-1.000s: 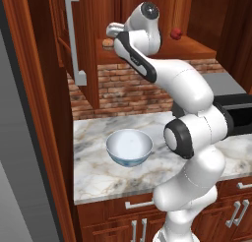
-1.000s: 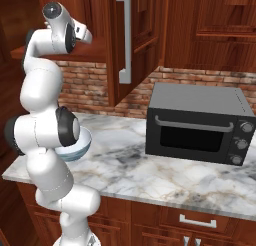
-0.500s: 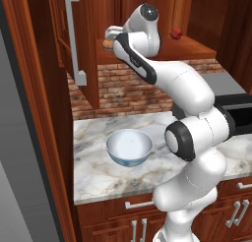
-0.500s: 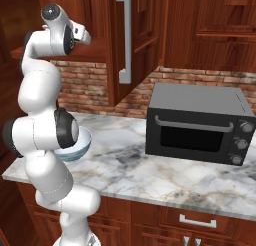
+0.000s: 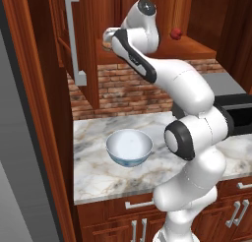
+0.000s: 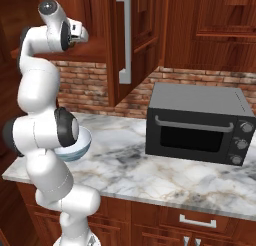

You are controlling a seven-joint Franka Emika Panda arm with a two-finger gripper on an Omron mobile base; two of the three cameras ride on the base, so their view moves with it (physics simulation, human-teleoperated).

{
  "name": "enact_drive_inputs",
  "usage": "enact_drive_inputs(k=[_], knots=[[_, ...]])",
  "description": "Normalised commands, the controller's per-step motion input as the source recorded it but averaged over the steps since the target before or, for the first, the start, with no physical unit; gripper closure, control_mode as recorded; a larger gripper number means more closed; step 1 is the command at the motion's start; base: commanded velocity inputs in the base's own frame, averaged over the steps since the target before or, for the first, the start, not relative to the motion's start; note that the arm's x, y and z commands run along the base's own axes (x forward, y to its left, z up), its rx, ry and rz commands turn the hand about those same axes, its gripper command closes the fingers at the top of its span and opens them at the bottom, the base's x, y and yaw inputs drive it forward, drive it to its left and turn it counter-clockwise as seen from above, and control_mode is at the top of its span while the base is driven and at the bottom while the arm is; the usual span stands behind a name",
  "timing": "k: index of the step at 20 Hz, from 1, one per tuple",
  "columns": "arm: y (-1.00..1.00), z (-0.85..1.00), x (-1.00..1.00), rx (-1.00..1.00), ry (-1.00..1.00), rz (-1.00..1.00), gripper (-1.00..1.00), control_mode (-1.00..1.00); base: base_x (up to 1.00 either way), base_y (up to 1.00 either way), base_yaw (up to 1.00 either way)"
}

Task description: Open the cabinet. Pick the tangerine and kiwi from the cabinet and place them into the bowl. Then close the cabinet.

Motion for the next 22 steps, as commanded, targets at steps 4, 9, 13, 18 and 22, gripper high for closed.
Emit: enact_drive_inputs(k=[4, 9, 13, 18, 22], knots=[[0.05, -0.02, 0.0, 0.0, 0.0, 0.0, -1.0, -1.0, 0.0, 0.0, 0.0], [0.04, 0.0, 0.0, 0.0, 0.0, 0.0, -1.0, -1.0, 0.0, 0.0, 0.0], [0.06, -0.07, 0.01, 0.0, 0.0, 0.0, -1.0, -1.0, 0.0, 0.0, 0.0], [0.19, -0.23, 0.0, -0.01, 0.0, 0.0, -1.0, -1.0, 0.0, 0.0, 0.0], [0.22, -0.28, 0.06, -0.03, 0.0, 0.0, -1.0, -1.0, 0.0, 0.0, 0.0]])
